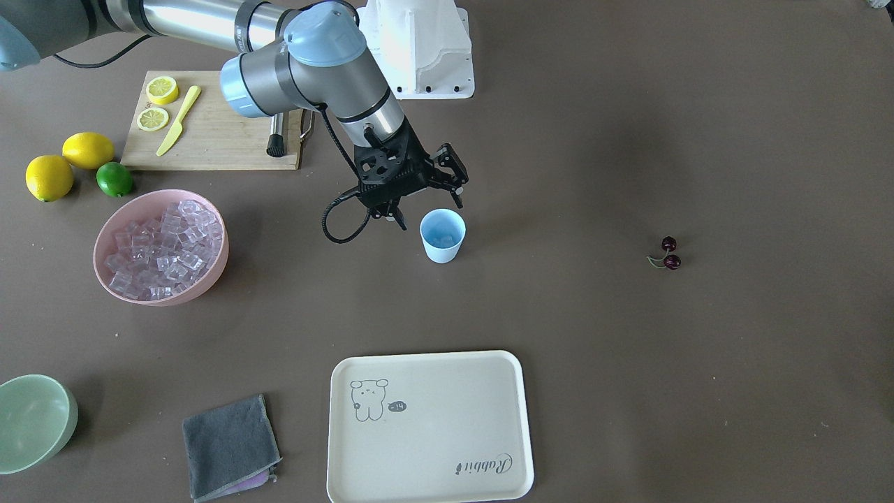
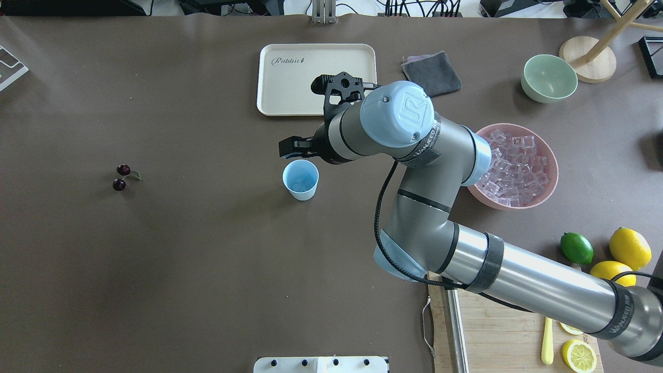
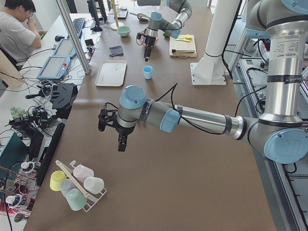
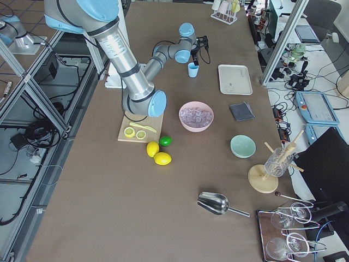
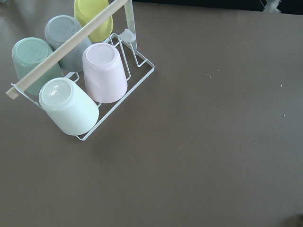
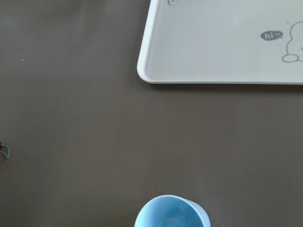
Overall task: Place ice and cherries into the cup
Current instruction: 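Return the right gripper to the pink bowl of ice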
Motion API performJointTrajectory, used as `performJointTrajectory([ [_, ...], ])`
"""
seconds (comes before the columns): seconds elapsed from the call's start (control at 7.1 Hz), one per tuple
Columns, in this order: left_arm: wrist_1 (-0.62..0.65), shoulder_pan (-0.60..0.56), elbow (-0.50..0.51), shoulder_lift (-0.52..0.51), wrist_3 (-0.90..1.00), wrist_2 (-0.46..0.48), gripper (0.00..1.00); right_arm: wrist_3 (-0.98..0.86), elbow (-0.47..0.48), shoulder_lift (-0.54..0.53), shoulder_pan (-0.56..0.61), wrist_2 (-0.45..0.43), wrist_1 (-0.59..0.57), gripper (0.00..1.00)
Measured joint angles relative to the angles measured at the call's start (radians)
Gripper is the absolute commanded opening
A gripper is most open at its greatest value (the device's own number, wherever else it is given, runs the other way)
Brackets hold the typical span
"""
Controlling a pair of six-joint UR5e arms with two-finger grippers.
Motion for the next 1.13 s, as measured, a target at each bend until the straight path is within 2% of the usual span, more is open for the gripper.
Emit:
performJointTrajectory([
  [0.28, 0.000, 0.000, 0.002, 0.002, 0.000, 0.001, 0.98, -0.091, 0.134, -0.119, 0.128, 0.138, -0.087, 1.00],
  [0.42, -0.001, -0.001, 0.002, 0.004, 0.000, 0.003, 0.98, -0.139, 0.193, -0.200, 0.175, 0.163, -0.102, 1.00],
  [0.84, -0.003, -0.004, 0.003, 0.019, 0.004, 0.006, 0.98, -0.202, 0.282, -0.410, 0.267, 0.162, -0.107, 1.00],
  [1.13, -0.033, -0.007, 0.003, 0.034, 0.003, 0.008, 0.98, -0.245, 0.306, -0.534, 0.284, 0.098, -0.106, 0.99],
])
